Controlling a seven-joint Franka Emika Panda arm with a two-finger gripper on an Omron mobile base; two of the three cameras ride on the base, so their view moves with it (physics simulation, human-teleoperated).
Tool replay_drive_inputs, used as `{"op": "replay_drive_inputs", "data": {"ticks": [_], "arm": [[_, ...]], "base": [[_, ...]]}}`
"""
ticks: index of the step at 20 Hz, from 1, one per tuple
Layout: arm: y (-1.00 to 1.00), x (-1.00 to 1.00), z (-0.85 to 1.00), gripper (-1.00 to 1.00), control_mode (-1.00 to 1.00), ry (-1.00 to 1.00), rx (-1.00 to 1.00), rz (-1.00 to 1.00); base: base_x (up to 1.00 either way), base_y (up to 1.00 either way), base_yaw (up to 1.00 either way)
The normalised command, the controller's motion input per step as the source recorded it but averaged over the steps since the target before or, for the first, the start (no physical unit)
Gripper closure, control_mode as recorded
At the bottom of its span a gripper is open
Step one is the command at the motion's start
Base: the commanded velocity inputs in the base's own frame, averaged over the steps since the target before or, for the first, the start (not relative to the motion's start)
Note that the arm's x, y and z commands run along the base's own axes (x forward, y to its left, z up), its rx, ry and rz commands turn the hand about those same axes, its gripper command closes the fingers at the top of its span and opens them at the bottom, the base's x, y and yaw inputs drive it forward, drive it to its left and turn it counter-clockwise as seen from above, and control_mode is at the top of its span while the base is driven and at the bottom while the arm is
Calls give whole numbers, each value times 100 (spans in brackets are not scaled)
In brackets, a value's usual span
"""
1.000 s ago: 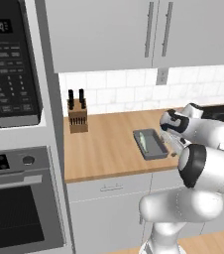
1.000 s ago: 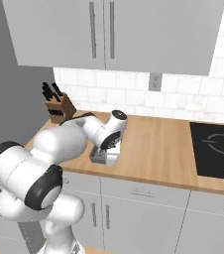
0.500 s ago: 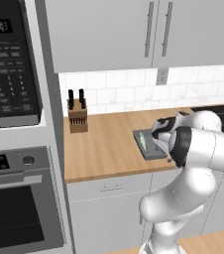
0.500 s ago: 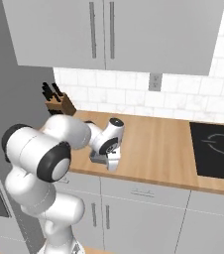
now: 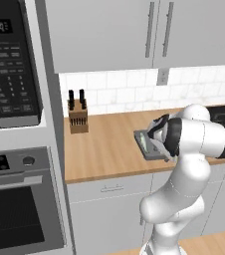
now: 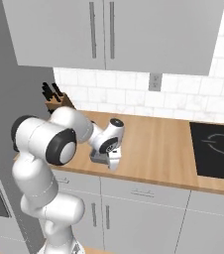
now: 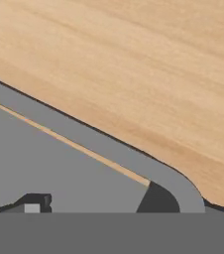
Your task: Take the meat container that has the fish and place it on the second highest rack of the freezer. Then take the vegetable container that has the broccoli and eggplant and place it on the highest rack of the freezer.
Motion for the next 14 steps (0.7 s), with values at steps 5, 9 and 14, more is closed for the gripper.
{"op": "replay_drive_inputs", "data": {"ticks": [5, 9, 14], "arm": [[2, 1, -10, 100, -100, 0, -1, 0], [0, 0, 0, 100, -100, 0, 0, 0], [7, -9, 0, 100, -100, -2, -1, 0]], "base": [[0, 0, 0], [0, 0, 0], [0, 0, 0]]}}
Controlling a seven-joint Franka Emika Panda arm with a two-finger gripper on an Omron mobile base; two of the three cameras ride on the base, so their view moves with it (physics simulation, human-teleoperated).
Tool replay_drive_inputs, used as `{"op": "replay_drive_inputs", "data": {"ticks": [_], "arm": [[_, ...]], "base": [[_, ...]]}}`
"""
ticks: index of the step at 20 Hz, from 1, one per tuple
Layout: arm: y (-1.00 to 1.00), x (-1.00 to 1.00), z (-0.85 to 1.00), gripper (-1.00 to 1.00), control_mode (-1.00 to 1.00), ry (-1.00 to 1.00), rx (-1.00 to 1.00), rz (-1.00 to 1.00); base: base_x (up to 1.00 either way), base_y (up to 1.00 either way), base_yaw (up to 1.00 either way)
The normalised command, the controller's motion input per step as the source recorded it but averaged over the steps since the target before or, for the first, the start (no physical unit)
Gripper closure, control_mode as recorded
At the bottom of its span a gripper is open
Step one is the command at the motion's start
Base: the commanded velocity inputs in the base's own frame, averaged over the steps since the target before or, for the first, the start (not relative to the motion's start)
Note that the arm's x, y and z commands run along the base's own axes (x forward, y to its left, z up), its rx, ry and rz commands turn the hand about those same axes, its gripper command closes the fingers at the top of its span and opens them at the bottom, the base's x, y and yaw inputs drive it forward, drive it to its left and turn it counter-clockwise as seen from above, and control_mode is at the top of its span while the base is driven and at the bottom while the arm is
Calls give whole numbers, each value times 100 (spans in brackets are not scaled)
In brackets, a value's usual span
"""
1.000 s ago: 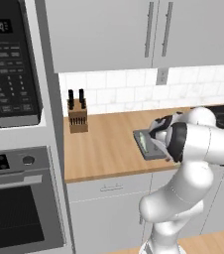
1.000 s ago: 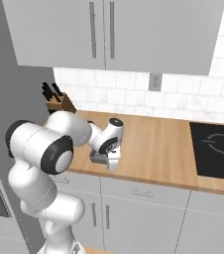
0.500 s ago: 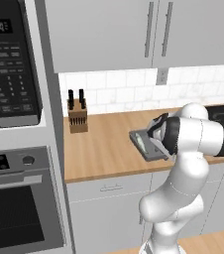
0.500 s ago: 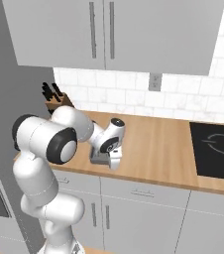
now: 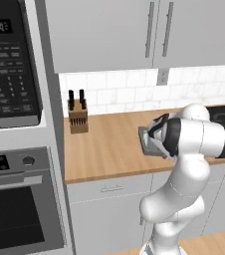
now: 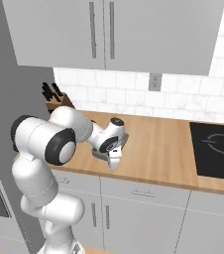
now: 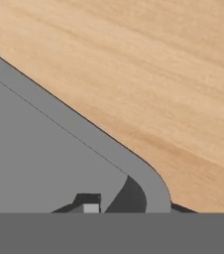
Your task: Take the meat container that has the fish and place it on the second highest rack of the freezer. Then take the vegetable container that has the broccoli and eggplant and place it on the highest rack of the freezer.
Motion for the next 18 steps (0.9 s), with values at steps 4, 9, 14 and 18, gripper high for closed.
{"op": "replay_drive_inputs", "data": {"ticks": [4, 9, 14, 18], "arm": [[23, -21, 17, 100, -100, 0, 0, -1], [33, -45, 67, 100, -100, -1, 0, -6], [29, -75, 100, 100, -100, -14, 0, -11], [39, -97, 98, 100, -100, -19, 0, -11]], "base": [[0, 0, 0], [0, 0, 0], [0, 0, 0], [0, 0, 0]]}}
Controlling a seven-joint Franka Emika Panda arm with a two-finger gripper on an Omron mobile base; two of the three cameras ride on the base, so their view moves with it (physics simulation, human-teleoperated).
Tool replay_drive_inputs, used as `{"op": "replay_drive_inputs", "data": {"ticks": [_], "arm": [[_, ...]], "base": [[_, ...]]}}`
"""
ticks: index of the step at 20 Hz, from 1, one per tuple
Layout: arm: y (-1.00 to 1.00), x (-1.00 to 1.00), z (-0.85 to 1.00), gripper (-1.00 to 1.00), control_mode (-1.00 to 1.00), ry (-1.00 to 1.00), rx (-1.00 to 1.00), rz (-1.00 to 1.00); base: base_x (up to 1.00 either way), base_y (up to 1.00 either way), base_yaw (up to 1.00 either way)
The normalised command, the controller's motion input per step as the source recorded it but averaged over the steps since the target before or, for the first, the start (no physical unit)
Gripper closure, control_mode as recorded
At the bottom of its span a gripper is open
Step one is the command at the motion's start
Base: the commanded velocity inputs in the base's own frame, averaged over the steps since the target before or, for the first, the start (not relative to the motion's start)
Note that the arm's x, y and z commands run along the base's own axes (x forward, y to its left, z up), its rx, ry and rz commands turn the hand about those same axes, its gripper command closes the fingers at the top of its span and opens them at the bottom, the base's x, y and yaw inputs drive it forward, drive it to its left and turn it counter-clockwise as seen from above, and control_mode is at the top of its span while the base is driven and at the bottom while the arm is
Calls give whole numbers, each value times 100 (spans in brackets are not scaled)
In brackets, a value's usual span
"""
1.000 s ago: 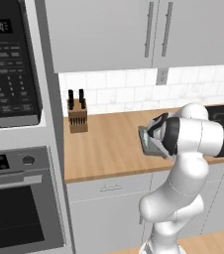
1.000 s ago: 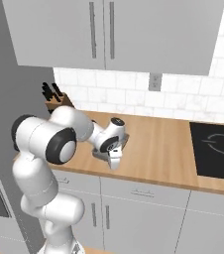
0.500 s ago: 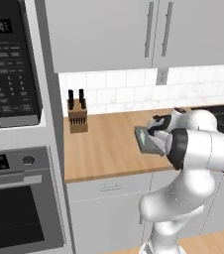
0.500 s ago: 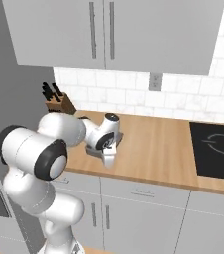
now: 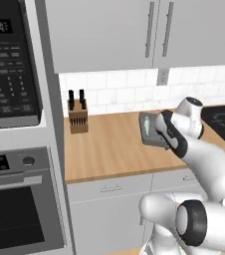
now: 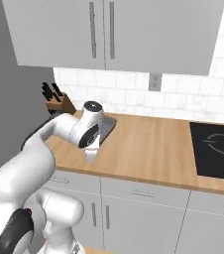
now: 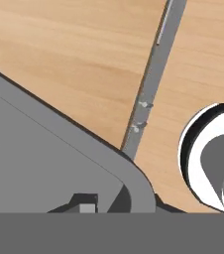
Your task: Take the meat container that has the fish and place it on the second highest rack of the freezer. Then take the vegetable container that has the broccoli and eggplant and place it on the highest rack of the freezer.
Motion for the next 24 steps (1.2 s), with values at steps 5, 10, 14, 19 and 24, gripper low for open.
{"op": "replay_drive_inputs", "data": {"ticks": [5, 10, 14, 19, 24], "arm": [[66, -100, 71, 100, -100, -10, 0, -5], [17, -20, 9, 100, 100, 0, 0, 0], [0, 0, 0, 100, 100, 0, 0, 0], [0, 0, 0, 100, 100, 0, 0, 0], [0, 0, 0, 100, 100, 0, 0, 0]], "base": [[0, 0, 0], [-80, 76, 0], [-100, 100, 5], [-86, 100, 30], [-41, 100, 48]]}}
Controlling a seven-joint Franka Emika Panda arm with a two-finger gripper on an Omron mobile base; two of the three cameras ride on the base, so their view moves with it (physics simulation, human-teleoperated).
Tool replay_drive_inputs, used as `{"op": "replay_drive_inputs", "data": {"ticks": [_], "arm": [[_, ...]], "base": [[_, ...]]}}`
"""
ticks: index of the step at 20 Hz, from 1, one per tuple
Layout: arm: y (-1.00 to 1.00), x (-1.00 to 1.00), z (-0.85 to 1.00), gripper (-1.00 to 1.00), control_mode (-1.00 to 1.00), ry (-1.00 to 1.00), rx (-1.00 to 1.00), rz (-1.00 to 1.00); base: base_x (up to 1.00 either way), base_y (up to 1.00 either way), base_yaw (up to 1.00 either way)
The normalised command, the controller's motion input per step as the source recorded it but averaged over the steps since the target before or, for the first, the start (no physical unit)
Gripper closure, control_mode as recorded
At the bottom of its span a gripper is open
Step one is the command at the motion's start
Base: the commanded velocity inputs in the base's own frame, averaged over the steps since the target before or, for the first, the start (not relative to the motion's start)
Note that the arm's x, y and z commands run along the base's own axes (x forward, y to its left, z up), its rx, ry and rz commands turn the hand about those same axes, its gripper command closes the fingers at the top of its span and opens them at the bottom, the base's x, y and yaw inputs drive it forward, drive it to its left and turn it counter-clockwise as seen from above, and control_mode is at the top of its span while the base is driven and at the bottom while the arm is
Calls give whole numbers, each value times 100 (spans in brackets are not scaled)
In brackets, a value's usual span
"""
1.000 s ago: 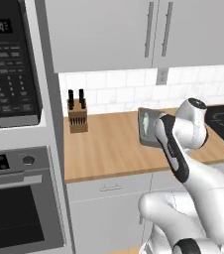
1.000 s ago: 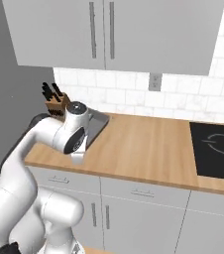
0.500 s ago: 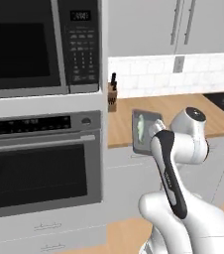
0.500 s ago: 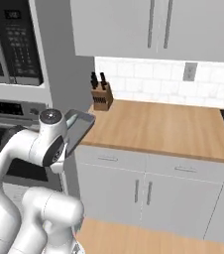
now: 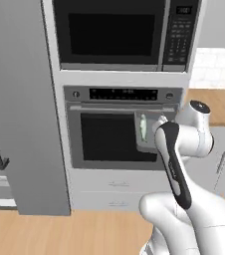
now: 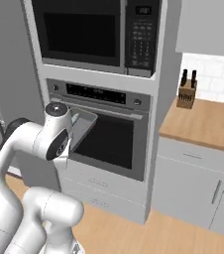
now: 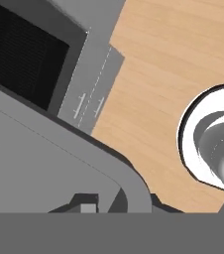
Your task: Take the meat container that has the fish and place it on the second highest rack of the freezer. Then take the vegetable container that has the broccoli and eggplant and place it on the highest rack of the freezer.
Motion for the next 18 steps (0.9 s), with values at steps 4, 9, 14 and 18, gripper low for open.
{"op": "replay_drive_inputs", "data": {"ticks": [4, 9, 14, 18], "arm": [[0, 0, 0, 100, 100, 0, 0, 0], [0, 0, 0, 100, 100, 0, 0, 0], [0, 0, 0, 100, 100, 0, 0, 0], [0, 0, 0, 100, 100, 0, 0, 0]], "base": [[-3, 100, 46], [14, 100, 38], [66, 100, 27], [99, 100, 11]]}}
